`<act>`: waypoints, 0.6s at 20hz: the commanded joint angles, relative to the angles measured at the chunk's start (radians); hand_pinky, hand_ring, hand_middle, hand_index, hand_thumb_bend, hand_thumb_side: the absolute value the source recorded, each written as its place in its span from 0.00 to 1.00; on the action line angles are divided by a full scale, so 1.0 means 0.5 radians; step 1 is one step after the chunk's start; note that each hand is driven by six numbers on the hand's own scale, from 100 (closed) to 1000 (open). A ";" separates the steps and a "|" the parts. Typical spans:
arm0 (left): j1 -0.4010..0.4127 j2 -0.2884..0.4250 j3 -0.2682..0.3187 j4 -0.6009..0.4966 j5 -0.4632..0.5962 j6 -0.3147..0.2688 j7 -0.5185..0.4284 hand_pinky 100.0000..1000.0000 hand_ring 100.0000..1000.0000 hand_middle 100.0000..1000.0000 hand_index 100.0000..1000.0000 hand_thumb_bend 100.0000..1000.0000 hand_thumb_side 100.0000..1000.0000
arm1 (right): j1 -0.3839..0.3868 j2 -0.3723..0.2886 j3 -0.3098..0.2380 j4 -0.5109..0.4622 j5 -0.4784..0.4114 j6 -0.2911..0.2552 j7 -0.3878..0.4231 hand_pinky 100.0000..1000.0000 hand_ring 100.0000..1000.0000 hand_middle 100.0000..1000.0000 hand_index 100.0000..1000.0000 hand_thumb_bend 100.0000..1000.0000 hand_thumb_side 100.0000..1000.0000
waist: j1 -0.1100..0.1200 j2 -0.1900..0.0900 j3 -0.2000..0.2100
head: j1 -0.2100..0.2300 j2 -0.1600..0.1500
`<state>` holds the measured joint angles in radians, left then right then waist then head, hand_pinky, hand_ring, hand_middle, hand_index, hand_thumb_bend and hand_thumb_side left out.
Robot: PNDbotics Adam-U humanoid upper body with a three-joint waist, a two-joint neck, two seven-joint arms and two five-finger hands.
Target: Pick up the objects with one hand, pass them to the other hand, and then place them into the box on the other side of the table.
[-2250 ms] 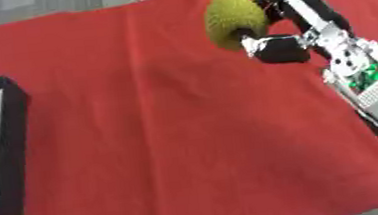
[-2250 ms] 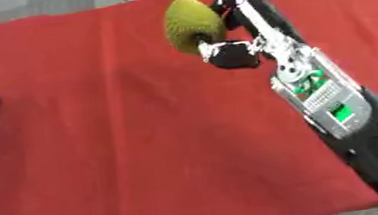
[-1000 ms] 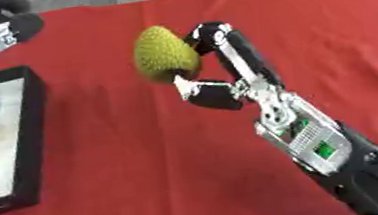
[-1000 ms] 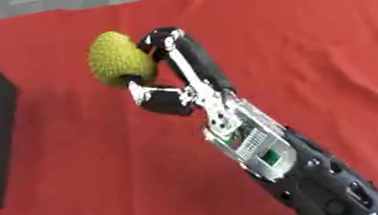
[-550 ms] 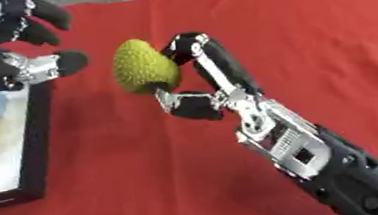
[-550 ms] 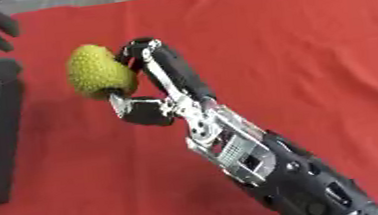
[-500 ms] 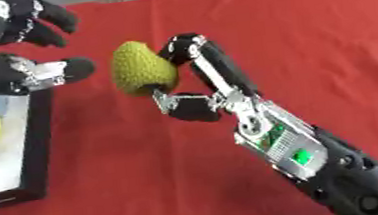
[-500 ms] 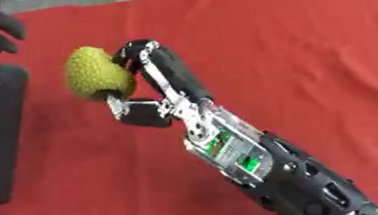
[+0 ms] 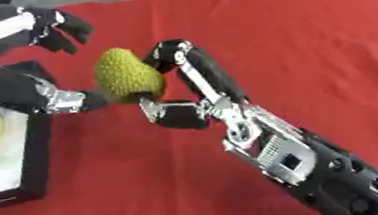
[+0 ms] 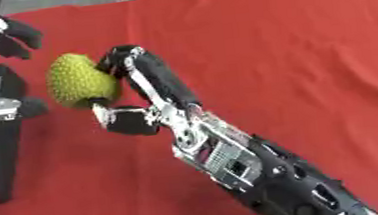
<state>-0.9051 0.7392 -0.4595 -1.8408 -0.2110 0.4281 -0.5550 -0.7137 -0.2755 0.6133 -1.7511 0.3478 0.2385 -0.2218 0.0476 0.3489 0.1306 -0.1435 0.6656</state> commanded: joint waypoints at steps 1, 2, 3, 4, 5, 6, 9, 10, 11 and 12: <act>-0.060 0.009 -0.027 0.039 -0.106 -0.071 -0.009 0.85 0.77 0.76 0.90 0.64 0.29 | -0.049 0.019 0.008 -0.069 -0.006 -0.021 0.045 0.62 0.50 0.51 0.48 0.00 0.00 | 0.004 -0.047 0.003 | -0.009 -0.005; -0.069 0.000 -0.042 0.055 -0.137 -0.093 -0.013 0.85 0.77 0.76 0.90 0.65 0.29 | -0.053 0.022 0.011 -0.080 -0.011 -0.024 0.056 0.62 0.50 0.51 0.48 0.00 0.00 | 0.004 -0.047 0.003 | -0.009 -0.005; -0.076 -0.009 -0.055 0.071 -0.168 -0.112 -0.018 0.85 0.77 0.76 0.90 0.66 0.29 | -0.057 0.024 0.012 -0.090 -0.017 -0.025 0.065 0.62 0.50 0.51 0.48 0.00 0.00 | 0.003 -0.047 0.002 | -0.008 -0.005; -0.082 -0.017 -0.066 0.086 -0.198 -0.128 -0.023 0.85 0.77 0.76 0.91 0.67 0.28 | -0.060 0.024 0.012 -0.099 -0.023 -0.026 0.070 0.62 0.50 0.51 0.48 0.00 0.00 | 0.003 -0.046 0.001 | -0.006 -0.005; -0.087 -0.026 -0.074 0.099 -0.229 -0.141 -0.026 0.85 0.77 0.76 0.91 0.67 0.27 | -0.063 0.024 0.013 -0.109 -0.029 -0.029 0.073 0.62 0.50 0.51 0.48 0.00 0.00 | 0.002 -0.046 0.000 | -0.003 -0.007; -0.092 -0.034 -0.081 0.109 -0.258 -0.152 -0.026 0.85 0.77 0.76 0.91 0.68 0.27 | -0.065 0.023 0.013 -0.120 -0.034 -0.034 0.075 0.62 0.50 0.51 0.48 0.00 0.00 | 0.002 -0.045 -0.001 | 0.001 -0.010; -0.102 -0.054 -0.105 0.138 -0.342 -0.183 -0.033 0.84 0.78 0.76 0.92 0.69 0.26 | -0.070 0.021 0.011 -0.149 -0.047 -0.059 0.074 0.61 0.49 0.52 0.48 0.00 0.00 | 0.001 -0.042 -0.003 | 0.008 -0.012; -0.105 -0.061 -0.114 0.149 -0.369 -0.192 -0.039 0.84 0.78 0.76 0.92 0.70 0.25 | -0.072 0.019 0.010 -0.160 -0.049 -0.073 0.070 0.61 0.49 0.53 0.48 0.00 0.00 | 0.001 -0.041 -0.004 | 0.010 -0.013; -0.109 -0.069 -0.123 0.160 -0.393 -0.203 -0.046 0.84 0.78 0.76 0.92 0.70 0.25 | -0.073 0.018 0.010 -0.170 -0.051 -0.089 0.068 0.61 0.49 0.53 0.48 0.00 0.00 | 0.000 -0.040 -0.004 | 0.012 -0.014; -0.111 -0.077 -0.130 0.171 -0.415 -0.212 -0.054 0.84 0.78 0.76 0.92 0.69 0.25 | -0.073 0.017 0.010 -0.177 -0.057 -0.104 0.068 0.61 0.49 0.53 0.48 0.00 0.00 | -0.001 -0.039 -0.005 | 0.014 -0.014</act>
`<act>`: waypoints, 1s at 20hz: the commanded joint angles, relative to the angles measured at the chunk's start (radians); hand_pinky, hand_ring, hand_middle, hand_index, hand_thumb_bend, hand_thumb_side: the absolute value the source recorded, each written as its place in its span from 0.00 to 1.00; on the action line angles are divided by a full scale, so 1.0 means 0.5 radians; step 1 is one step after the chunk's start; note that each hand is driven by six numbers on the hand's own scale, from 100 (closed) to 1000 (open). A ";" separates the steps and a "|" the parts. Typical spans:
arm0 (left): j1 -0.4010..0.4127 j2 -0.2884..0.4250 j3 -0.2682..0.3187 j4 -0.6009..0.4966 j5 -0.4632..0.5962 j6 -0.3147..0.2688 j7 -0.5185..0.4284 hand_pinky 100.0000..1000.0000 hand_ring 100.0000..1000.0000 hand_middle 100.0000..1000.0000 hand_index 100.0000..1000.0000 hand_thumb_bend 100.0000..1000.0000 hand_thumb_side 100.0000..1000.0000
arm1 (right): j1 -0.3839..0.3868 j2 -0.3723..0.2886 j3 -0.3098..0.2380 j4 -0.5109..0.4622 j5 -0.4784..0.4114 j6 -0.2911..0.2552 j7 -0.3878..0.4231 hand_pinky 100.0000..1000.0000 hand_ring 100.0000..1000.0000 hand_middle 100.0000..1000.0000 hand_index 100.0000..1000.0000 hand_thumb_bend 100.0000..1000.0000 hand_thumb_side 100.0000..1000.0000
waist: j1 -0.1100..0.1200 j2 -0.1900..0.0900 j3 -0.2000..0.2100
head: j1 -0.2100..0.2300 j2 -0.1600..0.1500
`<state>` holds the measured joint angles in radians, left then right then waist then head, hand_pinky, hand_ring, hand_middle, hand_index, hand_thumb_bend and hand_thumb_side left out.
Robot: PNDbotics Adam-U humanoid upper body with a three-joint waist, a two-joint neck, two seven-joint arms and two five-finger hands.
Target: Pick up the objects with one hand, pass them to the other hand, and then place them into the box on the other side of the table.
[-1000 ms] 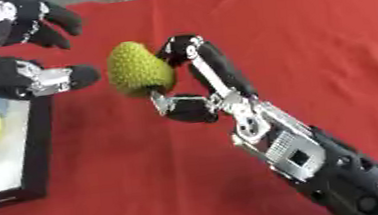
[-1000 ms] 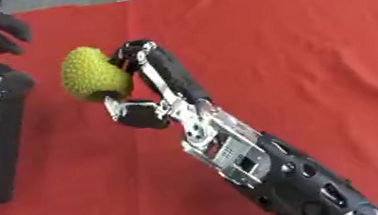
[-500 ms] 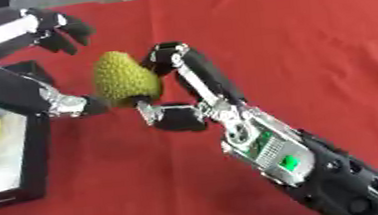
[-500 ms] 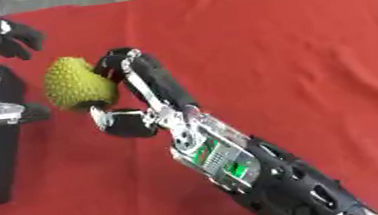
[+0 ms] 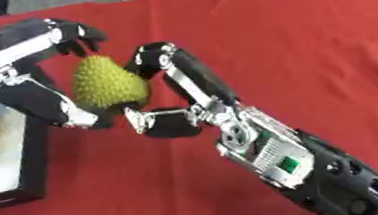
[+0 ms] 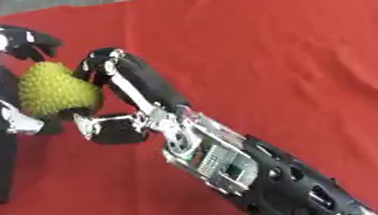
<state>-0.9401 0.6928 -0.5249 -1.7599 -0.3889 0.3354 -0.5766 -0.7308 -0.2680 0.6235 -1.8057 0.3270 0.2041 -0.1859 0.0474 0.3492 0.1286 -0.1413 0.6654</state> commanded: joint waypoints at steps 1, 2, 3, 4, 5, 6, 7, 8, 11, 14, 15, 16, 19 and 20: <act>-0.043 0.008 -0.005 0.021 -0.081 -0.033 -0.018 0.84 0.78 0.76 0.92 0.67 0.29 | -0.040 0.000 -0.009 -0.075 -0.021 -0.054 -0.004 0.61 0.49 0.53 0.48 0.00 0.00 | -0.001 -0.039 -0.002 | 0.011 -0.015; -0.046 0.002 -0.008 0.032 -0.104 -0.033 -0.018 0.83 0.78 0.76 0.91 0.64 0.31 | -0.040 -0.001 -0.008 -0.080 -0.027 -0.073 -0.003 0.61 0.49 0.53 0.48 0.00 0.00 | -0.002 -0.039 -0.002 | 0.012 -0.015; -0.047 -0.003 -0.010 0.042 -0.129 -0.031 -0.014 0.83 0.78 0.76 0.91 0.61 0.30 | -0.040 -0.003 -0.007 -0.083 -0.033 -0.095 -0.001 0.61 0.49 0.53 0.48 0.00 0.00 | -0.003 -0.038 -0.002 | 0.014 -0.015; -0.047 -0.008 -0.012 0.049 -0.153 -0.029 -0.007 0.83 0.77 0.76 0.91 0.56 0.27 | -0.040 -0.004 -0.007 -0.083 -0.038 -0.113 0.001 0.61 0.49 0.53 0.48 0.00 0.00 | -0.003 -0.037 -0.003 | 0.015 -0.016; -0.046 -0.010 -0.014 0.054 -0.174 -0.028 -0.003 0.82 0.77 0.76 0.91 0.53 0.25 | -0.040 -0.005 -0.007 -0.080 -0.043 -0.126 0.001 0.62 0.49 0.53 0.47 0.00 0.00 | -0.004 -0.036 -0.003 | 0.016 -0.016; -0.045 -0.011 -0.015 0.057 -0.192 -0.027 0.000 0.82 0.77 0.76 0.89 0.47 0.24 | -0.040 -0.005 -0.008 -0.078 -0.048 -0.134 -0.001 0.62 0.49 0.53 0.47 0.00 0.00 | -0.004 -0.036 -0.003 | 0.017 -0.017; -0.043 -0.012 -0.013 0.056 -0.204 -0.022 0.006 0.82 0.77 0.75 0.88 0.40 0.23 | -0.039 -0.006 -0.007 -0.075 -0.051 -0.138 0.001 0.62 0.49 0.53 0.48 0.00 0.00 | -0.004 -0.035 -0.002 | 0.018 -0.017; -0.040 -0.011 -0.009 0.052 -0.208 -0.016 0.015 0.82 0.77 0.75 0.87 0.37 0.23 | -0.038 -0.007 -0.006 -0.071 -0.052 -0.139 0.004 0.62 0.49 0.53 0.48 0.00 0.00 | -0.004 -0.034 -0.001 | 0.018 -0.016; -0.024 0.007 0.007 -0.003 -0.185 -0.007 0.055 0.82 0.76 0.75 0.84 0.38 0.25 | -0.034 -0.008 -0.007 -0.063 -0.050 -0.131 0.005 0.62 0.49 0.53 0.48 0.00 0.00 | -0.004 -0.030 0.000 | 0.013 -0.017; -0.001 0.038 0.032 -0.098 -0.128 -0.003 0.106 0.81 0.74 0.71 0.77 0.36 0.25 | -0.032 -0.007 -0.008 -0.055 -0.044 -0.113 -0.002 0.61 0.49 0.53 0.47 0.00 0.00 | -0.002 -0.027 0.002 | 0.006 -0.019; 0.006 0.047 0.041 -0.131 -0.101 0.002 0.140 0.79 0.71 0.65 0.70 0.29 0.25 | -0.032 -0.007 -0.008 -0.054 -0.041 -0.107 -0.007 0.61 0.48 0.52 0.47 0.00 0.00 | -0.002 -0.026 0.002 | 0.005 -0.019; 0.012 0.055 0.048 -0.159 -0.069 0.009 0.186 0.77 0.67 0.58 0.63 0.18 0.25 | -0.031 -0.007 -0.008 -0.052 -0.038 -0.100 -0.012 0.60 0.48 0.52 0.47 0.00 0.00 | -0.003 -0.025 0.002 | 0.004 -0.018; 0.033 0.072 0.056 -0.222 0.060 0.016 0.380 0.74 0.58 0.50 0.54 0.00 0.23 | -0.027 -0.007 -0.004 -0.045 -0.036 -0.080 -0.012 0.60 0.48 0.52 0.47 0.00 0.00 | -0.005 -0.022 0.002 | 0.001 -0.021; 0.040 0.075 0.056 -0.234 0.113 0.016 0.440 0.74 0.57 0.48 0.52 0.00 0.19 | -0.026 -0.007 -0.003 -0.044 -0.036 -0.076 -0.010 0.60 0.48 0.52 0.47 0.00 0.00 | -0.006 -0.020 0.001 | 0.001 -0.022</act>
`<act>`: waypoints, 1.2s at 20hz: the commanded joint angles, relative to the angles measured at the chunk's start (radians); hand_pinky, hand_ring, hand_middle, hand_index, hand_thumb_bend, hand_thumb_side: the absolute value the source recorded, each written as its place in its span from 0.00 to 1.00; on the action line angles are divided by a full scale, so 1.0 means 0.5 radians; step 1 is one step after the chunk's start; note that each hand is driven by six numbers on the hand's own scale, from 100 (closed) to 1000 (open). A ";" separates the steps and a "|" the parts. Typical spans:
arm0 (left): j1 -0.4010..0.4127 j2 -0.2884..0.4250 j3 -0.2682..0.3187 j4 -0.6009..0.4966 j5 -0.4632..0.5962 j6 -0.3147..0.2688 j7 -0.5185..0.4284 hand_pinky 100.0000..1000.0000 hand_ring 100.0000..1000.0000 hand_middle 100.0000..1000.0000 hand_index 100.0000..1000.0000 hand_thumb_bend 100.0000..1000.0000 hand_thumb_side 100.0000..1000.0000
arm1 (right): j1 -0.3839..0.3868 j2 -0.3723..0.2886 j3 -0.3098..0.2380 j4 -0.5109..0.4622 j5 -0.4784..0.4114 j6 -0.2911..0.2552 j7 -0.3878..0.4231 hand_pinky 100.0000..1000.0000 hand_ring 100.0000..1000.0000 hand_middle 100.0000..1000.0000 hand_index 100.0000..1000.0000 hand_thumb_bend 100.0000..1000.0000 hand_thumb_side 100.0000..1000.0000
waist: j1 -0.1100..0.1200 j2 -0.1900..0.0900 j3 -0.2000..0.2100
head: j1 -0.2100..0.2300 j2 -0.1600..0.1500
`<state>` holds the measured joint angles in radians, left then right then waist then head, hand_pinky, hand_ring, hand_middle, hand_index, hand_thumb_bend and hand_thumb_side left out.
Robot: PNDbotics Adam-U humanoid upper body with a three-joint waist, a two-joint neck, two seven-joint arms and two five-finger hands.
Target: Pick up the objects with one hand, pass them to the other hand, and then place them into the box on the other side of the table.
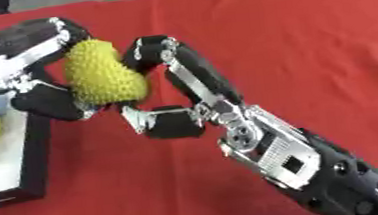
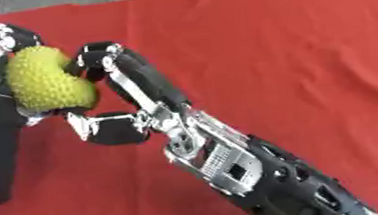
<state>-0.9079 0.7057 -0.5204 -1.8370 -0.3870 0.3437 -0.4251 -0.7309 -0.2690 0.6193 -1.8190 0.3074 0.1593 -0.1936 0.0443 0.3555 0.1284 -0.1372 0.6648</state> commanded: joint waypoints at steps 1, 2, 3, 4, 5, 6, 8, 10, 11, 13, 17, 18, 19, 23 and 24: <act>-0.019 0.051 0.046 -0.089 0.168 -0.003 0.190 0.73 0.56 0.47 0.51 0.00 0.18 | -0.025 -0.005 0.005 -0.017 0.002 0.018 0.008 0.60 0.48 0.52 0.47 0.00 0.00 | 0.000 -0.032 0.002 | -0.008 -0.021; -0.016 0.053 0.044 -0.093 0.226 -0.004 0.233 0.73 0.55 0.46 0.49 0.00 0.16 | -0.024 -0.005 0.006 -0.017 0.000 0.022 0.012 0.60 0.48 0.52 0.47 0.00 0.00 | -0.001 -0.030 0.001 | -0.008 -0.021; -0.013 0.055 0.043 -0.094 0.280 -0.002 0.267 0.73 0.54 0.45 0.47 0.00 0.13 | -0.023 -0.005 0.006 -0.017 -0.003 0.025 0.016 0.60 0.48 0.52 0.47 0.00 0.00 | -0.001 -0.030 0.001 | -0.008 -0.022; -0.011 0.056 0.042 -0.094 0.331 0.001 0.296 0.73 0.53 0.44 0.45 0.00 0.12 | -0.021 -0.005 0.006 -0.017 -0.007 0.028 0.021 0.60 0.48 0.53 0.47 0.00 0.00 | -0.001 -0.029 0.001 | -0.007 -0.022; -0.010 0.058 0.041 -0.093 0.371 0.005 0.319 0.73 0.53 0.44 0.45 0.00 0.12 | -0.021 -0.006 0.006 -0.018 -0.010 0.031 0.025 0.60 0.48 0.53 0.47 0.00 0.00 | -0.001 -0.028 0.001 | -0.007 -0.022; -0.009 0.060 0.039 -0.093 0.400 0.008 0.335 0.73 0.53 0.44 0.45 0.00 0.12 | -0.020 -0.006 0.005 -0.019 -0.013 0.034 0.028 0.60 0.48 0.53 0.47 0.00 0.00 | -0.001 -0.028 0.000 | -0.007 -0.022; -0.002 0.053 0.043 -0.074 0.467 0.043 0.371 0.71 0.48 0.36 0.31 0.00 0.07 | -0.016 -0.007 0.008 -0.017 -0.028 0.038 0.046 0.61 0.49 0.55 0.49 0.00 0.00 | -0.002 -0.027 -0.002 | -0.007 -0.023; 0.001 0.049 0.042 -0.051 0.547 0.097 0.404 0.70 0.45 0.31 0.24 0.00 0.04 | -0.013 -0.008 0.006 -0.011 -0.047 0.045 0.068 0.61 0.50 0.58 0.53 0.00 0.00 | -0.002 -0.027 -0.004 | -0.007 -0.024; 0.002 0.048 0.043 -0.046 0.579 0.118 0.416 0.70 0.44 0.30 0.22 0.00 0.02 | -0.011 -0.008 0.004 -0.007 -0.057 0.052 0.072 0.61 0.51 0.59 0.54 0.00 0.03 | -0.001 -0.027 -0.005 | -0.006 -0.024; 0.005 0.046 0.044 -0.045 0.628 0.147 0.428 0.69 0.42 0.27 0.19 0.00 0.00 | -0.008 -0.009 0.002 -0.001 -0.081 0.065 0.071 0.61 0.53 0.61 0.57 0.00 0.18 | -0.001 -0.026 -0.007 | -0.004 -0.023; 0.019 0.050 0.050 -0.041 0.682 0.176 0.433 0.67 0.39 0.22 0.14 0.00 0.00 | -0.001 -0.015 -0.001 0.000 -0.113 0.070 0.070 0.61 0.56 0.66 0.63 0.00 0.53 | -0.001 -0.024 -0.011 | -0.001 -0.024; 0.023 0.052 0.052 -0.038 0.692 0.182 0.434 0.67 0.39 0.22 0.13 0.00 0.00 | 0.001 -0.017 -0.001 0.001 -0.122 0.071 0.071 0.61 0.56 0.67 0.65 0.00 0.59 | -0.001 -0.024 -0.011 | 0.000 -0.025; 0.030 0.055 0.058 -0.034 0.702 0.187 0.440 0.67 0.38 0.21 0.12 0.00 0.00 | 0.002 -0.020 -0.002 0.001 -0.130 0.071 0.075 0.61 0.57 0.69 0.68 0.00 0.69 | -0.001 -0.024 -0.012 | 0.001 -0.024; 0.054 0.065 0.078 -0.019 0.743 0.202 0.468 0.66 0.37 0.18 0.10 0.00 0.00 | 0.006 -0.031 -0.004 -0.004 -0.131 0.072 0.108 0.62 0.58 0.73 0.76 0.04 0.81 | -0.002 -0.024 -0.015 | 0.005 -0.028; 0.060 0.069 0.083 -0.017 0.750 0.203 0.472 0.66 0.37 0.18 0.10 0.00 0.00 | 0.007 -0.032 -0.005 -0.004 -0.130 0.075 0.116 0.62 0.58 0.74 0.78 0.04 0.81 | -0.002 -0.024 -0.016 | 0.006 -0.030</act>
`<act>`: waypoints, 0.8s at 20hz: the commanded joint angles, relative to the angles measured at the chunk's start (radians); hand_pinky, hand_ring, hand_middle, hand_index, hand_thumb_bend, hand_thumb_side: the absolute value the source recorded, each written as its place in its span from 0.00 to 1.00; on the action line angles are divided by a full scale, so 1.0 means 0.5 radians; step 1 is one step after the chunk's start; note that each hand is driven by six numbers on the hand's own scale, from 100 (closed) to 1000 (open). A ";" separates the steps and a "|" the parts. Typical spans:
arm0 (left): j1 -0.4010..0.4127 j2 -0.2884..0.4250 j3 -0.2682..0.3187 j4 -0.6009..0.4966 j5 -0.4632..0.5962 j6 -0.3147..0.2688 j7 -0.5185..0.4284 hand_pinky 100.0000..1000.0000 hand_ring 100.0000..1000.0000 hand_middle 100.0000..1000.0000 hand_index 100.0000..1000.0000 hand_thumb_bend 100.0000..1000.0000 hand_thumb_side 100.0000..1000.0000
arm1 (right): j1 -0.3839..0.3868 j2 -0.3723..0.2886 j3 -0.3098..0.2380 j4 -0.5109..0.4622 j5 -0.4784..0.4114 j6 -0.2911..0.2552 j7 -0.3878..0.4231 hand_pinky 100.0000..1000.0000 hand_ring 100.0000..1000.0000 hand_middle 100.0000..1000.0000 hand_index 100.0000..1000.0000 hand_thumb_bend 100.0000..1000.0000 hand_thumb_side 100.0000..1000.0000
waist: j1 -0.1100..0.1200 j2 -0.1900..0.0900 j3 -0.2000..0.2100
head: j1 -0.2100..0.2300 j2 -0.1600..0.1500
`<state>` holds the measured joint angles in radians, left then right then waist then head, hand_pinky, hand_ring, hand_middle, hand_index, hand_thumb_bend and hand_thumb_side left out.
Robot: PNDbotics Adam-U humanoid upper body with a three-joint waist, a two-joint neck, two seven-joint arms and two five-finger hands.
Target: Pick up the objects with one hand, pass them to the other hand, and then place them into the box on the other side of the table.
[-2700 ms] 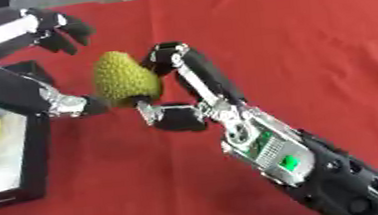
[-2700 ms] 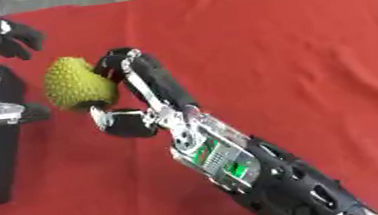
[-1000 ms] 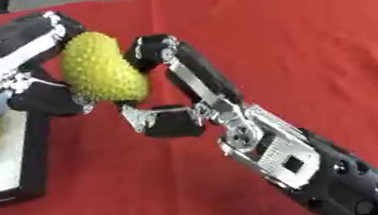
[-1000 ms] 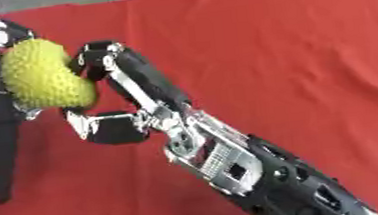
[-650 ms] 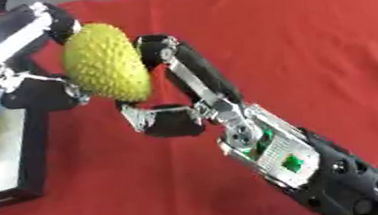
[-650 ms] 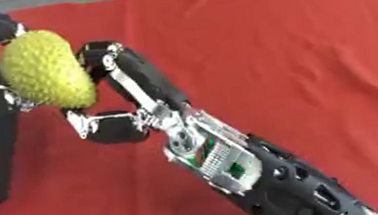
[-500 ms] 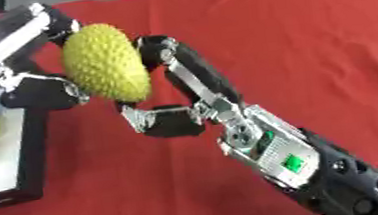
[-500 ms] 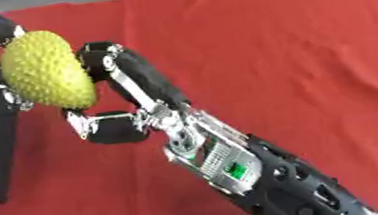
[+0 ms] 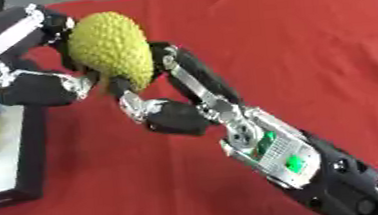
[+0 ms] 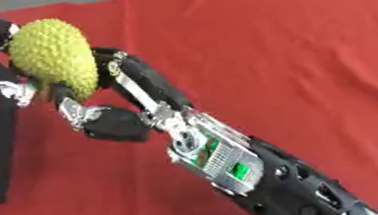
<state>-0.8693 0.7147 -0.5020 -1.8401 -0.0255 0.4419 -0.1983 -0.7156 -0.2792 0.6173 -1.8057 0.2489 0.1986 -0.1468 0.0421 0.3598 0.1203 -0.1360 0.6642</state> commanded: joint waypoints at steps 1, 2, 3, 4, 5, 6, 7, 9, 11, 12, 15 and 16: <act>-0.011 0.054 0.050 -0.009 0.033 0.007 0.022 0.66 0.36 0.17 0.10 0.00 0.00 | -0.022 -0.012 -0.002 -0.031 -0.013 0.002 0.027 0.62 0.58 0.74 0.80 0.04 0.79 | 0.002 -0.032 0.000 | 0.004 -0.030; -0.007 0.055 0.054 -0.008 0.038 0.007 0.025 0.65 0.36 0.17 0.10 0.00 0.00 | -0.022 -0.012 -0.004 -0.033 -0.016 0.008 0.027 0.62 0.58 0.74 0.80 0.03 0.76 | 0.002 -0.031 0.000 | 0.004 -0.031; -0.003 0.057 0.055 -0.007 0.043 0.008 0.028 0.65 0.36 0.17 0.09 0.00 0.00 | -0.022 -0.013 -0.004 -0.036 -0.021 0.011 0.024 0.62 0.58 0.74 0.80 0.03 0.75 | 0.001 -0.030 0.000 | 0.004 -0.031; 0.000 0.059 0.055 -0.007 0.046 0.008 0.028 0.65 0.36 0.17 0.09 0.00 0.00 | -0.022 -0.013 -0.004 -0.039 -0.025 0.012 0.022 0.62 0.58 0.74 0.80 0.03 0.74 | 0.001 -0.029 -0.001 | 0.005 -0.033; 0.003 0.061 0.056 -0.007 0.047 0.009 0.028 0.65 0.36 0.16 0.09 0.00 0.00 | -0.021 -0.015 -0.004 -0.041 -0.029 0.013 0.021 0.62 0.58 0.74 0.80 0.03 0.74 | 0.001 -0.028 -0.001 | 0.006 -0.034; 0.005 0.062 0.057 -0.007 0.047 0.011 0.029 0.65 0.35 0.16 0.09 0.00 0.00 | -0.020 -0.016 -0.005 -0.042 -0.032 0.014 0.019 0.62 0.58 0.74 0.80 0.03 0.73 | 0.001 -0.027 -0.002 | 0.007 -0.035; 0.007 0.064 0.059 -0.007 0.047 0.013 0.032 0.64 0.35 0.16 0.09 0.00 0.00 | -0.020 -0.017 -0.005 -0.042 -0.034 0.014 0.016 0.62 0.58 0.74 0.80 0.03 0.73 | 0.000 -0.025 -0.002 | 0.008 -0.036; 0.010 0.066 0.060 -0.009 0.046 0.016 0.037 0.64 0.35 0.16 0.09 0.00 0.00 | -0.019 -0.018 -0.005 -0.042 -0.038 0.012 0.011 0.62 0.58 0.74 0.80 0.03 0.73 | 0.000 -0.024 -0.002 | 0.008 -0.036; 0.011 0.068 0.063 -0.008 0.045 0.018 0.042 0.63 0.34 0.14 0.08 0.00 0.00 | -0.019 -0.019 -0.004 -0.042 -0.039 0.011 0.011 0.62 0.59 0.75 0.81 0.04 0.75 | 0.000 -0.024 -0.002 | 0.008 -0.036; 0.018 0.072 0.080 0.000 0.036 0.027 0.058 0.62 0.32 0.13 0.08 0.00 0.00 | -0.020 -0.023 -0.001 -0.042 -0.032 0.006 0.021 0.62 0.60 0.77 0.83 0.08 0.79 | -0.001 -0.024 0.000 | 0.009 -0.037; 0.057 0.083 0.148 0.039 0.017 0.049 0.147 0.62 0.31 0.11 0.08 0.00 0.00 | -0.019 -0.030 -0.004 -0.037 0.006 -0.003 0.075 0.63 0.62 0.80 0.87 0.12 0.85 | -0.004 -0.025 -0.001 | 0.011 -0.044; 0.070 0.088 0.164 0.046 0.026 0.046 0.182 0.62 0.30 0.11 0.07 0.00 0.00 | -0.018 -0.031 -0.007 -0.033 0.019 0.002 0.090 0.64 0.63 0.82 0.88 0.13 0.87 | -0.005 -0.025 -0.001 | 0.012 -0.046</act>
<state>-0.8230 0.7251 -0.4504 -1.8152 -0.0092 0.4644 -0.1278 -0.7126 -0.2867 0.6171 -1.8060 0.2483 0.2023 -0.1125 0.0385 0.3647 0.1183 -0.1335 0.6554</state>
